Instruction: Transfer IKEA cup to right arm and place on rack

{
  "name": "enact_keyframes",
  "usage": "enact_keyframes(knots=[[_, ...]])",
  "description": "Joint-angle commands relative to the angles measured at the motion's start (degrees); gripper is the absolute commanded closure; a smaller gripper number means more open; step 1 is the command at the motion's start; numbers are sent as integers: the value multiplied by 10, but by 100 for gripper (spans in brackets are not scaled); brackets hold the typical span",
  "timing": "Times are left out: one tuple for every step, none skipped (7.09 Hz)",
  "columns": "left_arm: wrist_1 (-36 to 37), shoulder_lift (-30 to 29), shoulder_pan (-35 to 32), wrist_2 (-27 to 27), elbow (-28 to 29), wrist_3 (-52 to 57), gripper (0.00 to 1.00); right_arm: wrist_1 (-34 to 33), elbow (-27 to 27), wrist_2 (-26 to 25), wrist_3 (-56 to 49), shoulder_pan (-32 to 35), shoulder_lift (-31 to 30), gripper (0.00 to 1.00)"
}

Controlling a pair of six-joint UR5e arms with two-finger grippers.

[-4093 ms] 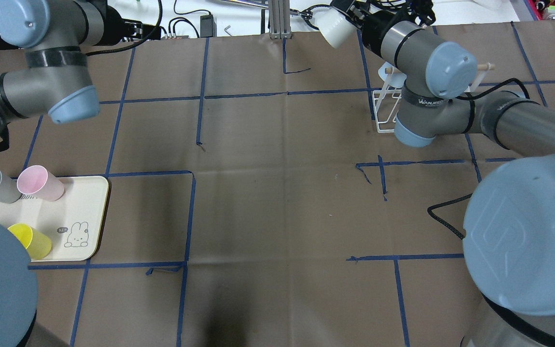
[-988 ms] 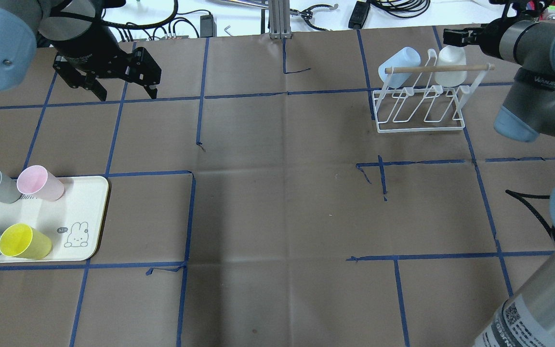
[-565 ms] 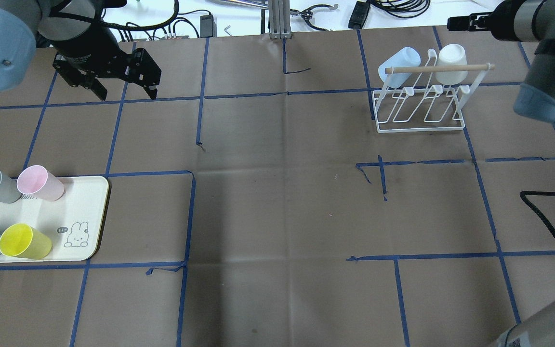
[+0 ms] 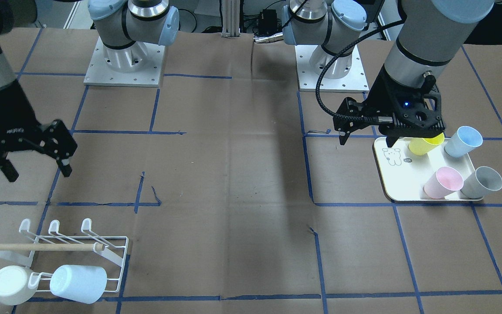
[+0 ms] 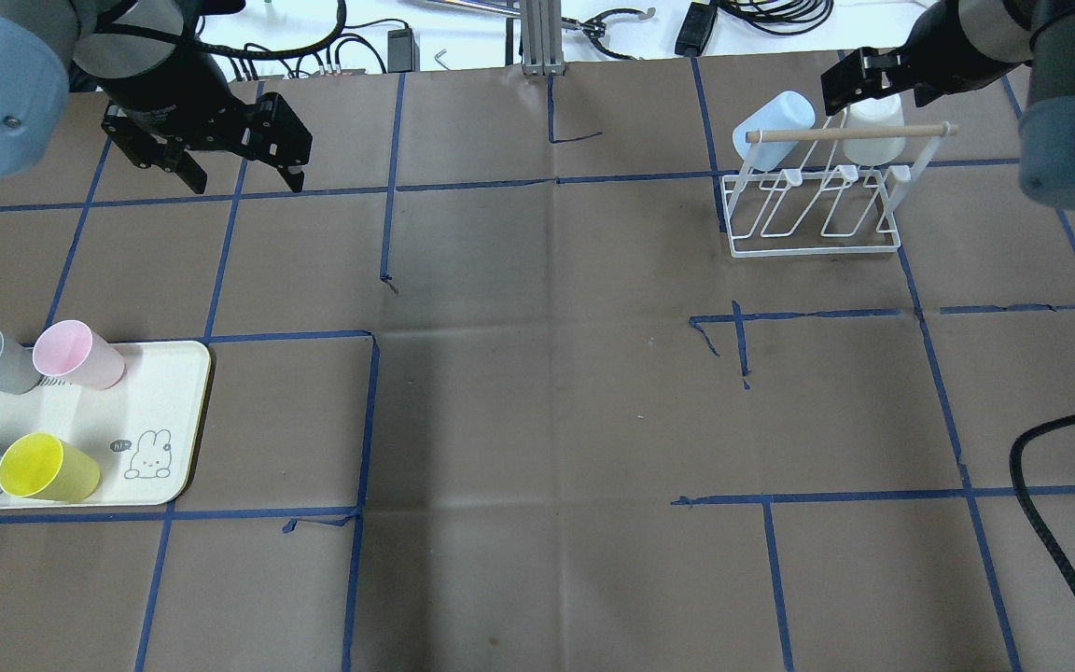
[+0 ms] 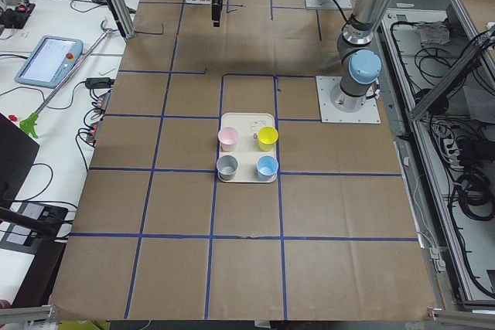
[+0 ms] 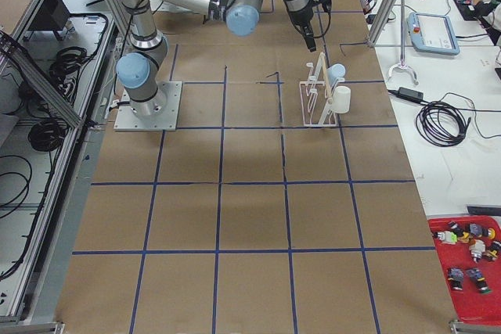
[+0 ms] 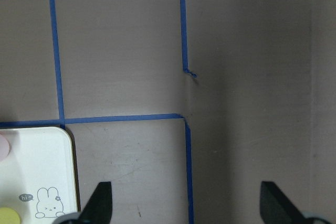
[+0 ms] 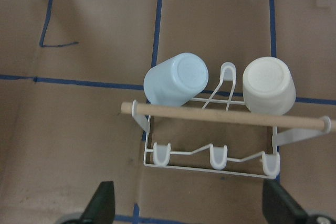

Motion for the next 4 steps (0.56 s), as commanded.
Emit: enact_keyframes(knots=[[-1,-3,0,0,-1,-1,0,192,-53,-37,38,53,-58,0],[-1,-3,0,2,-1,-1,0,213,-70,-38,25,56,-50,0],[-2,-5,0,4,-2,-2,0,229,-58,-36,34,55,-33,0],[-2,-9,-1,5,-2,-4,0,235,-54,-38,34,58,-37,0]])
